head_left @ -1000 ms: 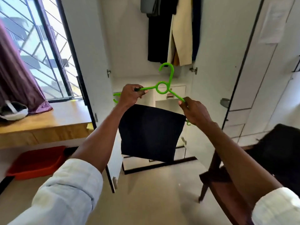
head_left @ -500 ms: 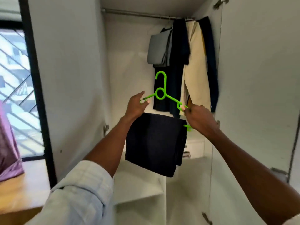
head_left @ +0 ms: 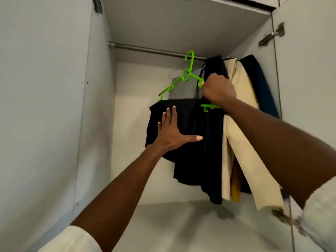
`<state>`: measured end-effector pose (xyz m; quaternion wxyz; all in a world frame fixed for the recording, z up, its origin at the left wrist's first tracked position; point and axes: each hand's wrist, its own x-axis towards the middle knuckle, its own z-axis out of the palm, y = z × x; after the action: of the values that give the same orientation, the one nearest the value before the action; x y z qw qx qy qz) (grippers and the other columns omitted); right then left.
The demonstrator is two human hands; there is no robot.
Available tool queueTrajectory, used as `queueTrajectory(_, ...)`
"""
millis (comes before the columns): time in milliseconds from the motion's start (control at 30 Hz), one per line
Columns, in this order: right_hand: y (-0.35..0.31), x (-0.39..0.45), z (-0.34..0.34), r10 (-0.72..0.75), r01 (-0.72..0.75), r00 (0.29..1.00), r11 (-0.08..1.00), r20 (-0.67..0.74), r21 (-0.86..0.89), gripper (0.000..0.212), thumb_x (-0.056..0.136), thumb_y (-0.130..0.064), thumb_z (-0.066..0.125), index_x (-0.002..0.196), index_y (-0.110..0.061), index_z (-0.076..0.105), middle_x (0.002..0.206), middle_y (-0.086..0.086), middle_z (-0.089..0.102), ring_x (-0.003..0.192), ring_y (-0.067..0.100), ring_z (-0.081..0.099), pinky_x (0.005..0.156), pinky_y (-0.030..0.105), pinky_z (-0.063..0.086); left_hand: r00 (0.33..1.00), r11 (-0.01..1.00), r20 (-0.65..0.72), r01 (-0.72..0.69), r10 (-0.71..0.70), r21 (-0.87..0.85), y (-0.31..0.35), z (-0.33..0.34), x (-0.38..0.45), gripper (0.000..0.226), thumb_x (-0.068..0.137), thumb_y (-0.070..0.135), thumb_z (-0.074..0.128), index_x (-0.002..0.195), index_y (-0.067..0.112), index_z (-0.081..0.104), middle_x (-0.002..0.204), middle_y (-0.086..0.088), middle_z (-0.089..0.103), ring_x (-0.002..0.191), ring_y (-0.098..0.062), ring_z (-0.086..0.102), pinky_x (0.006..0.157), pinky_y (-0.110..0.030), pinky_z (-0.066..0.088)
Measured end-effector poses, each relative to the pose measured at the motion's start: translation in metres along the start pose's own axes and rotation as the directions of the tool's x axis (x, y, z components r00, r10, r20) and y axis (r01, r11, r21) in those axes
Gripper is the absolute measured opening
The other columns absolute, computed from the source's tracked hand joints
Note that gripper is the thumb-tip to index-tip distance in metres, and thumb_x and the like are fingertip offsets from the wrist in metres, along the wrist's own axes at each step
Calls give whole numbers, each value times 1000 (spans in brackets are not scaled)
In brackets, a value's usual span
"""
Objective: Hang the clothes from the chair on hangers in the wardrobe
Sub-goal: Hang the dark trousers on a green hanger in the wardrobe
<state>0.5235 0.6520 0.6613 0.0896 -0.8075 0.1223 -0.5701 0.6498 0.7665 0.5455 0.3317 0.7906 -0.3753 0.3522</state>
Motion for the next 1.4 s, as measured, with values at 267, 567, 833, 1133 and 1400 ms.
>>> queueTrajectory(267,-20,136,59,-42,42,999,998,5,45,20,91,-13,50,106,-9,63,118,17,65,112,34,59,87,36,47,996,997,-76,41,-36,69,-51,40,142,140,67,44,87,151,29,-24,164,-4,-15,151,-29,-7,119,-59,9)
queueTrajectory(567,-41,215,141,-192,190,981,978,-9,-87,29,91,-10,44,112,-5,63,116,16,66,112,35,59,92,38,47,990,1000,-144,18,-15,18,-126,49,245,115,80,20,75,155,27,-12,165,-6,4,149,-34,16,116,-57,28)
queueTrajectory(833,-73,259,193,-118,101,982,988,-147,-117,32,92,-16,50,119,-9,63,122,13,65,117,32,58,96,38,47,992,994,-123,-36,23,-102,-170,48,303,110,79,12,69,156,28,-7,163,-7,12,146,-35,25,115,-55,30)
queueTrajectory(1133,-86,272,221,-79,56,985,987,-154,-151,35,92,-17,48,124,-9,60,118,11,65,112,30,61,85,35,48,997,972,-59,-62,50,-228,-193,67,328,109,71,26,65,156,33,-3,161,-9,21,142,-34,34,114,-53,33)
queueTrajectory(1400,-80,263,233,-44,30,996,984,-76,-176,32,90,-14,45,116,-5,62,115,15,67,106,30,64,80,34,50,997,961,-43,-68,59,-268,-203,93,318,104,74,29,64,155,33,-1,160,-8,25,141,-34,36,112,-55,36)
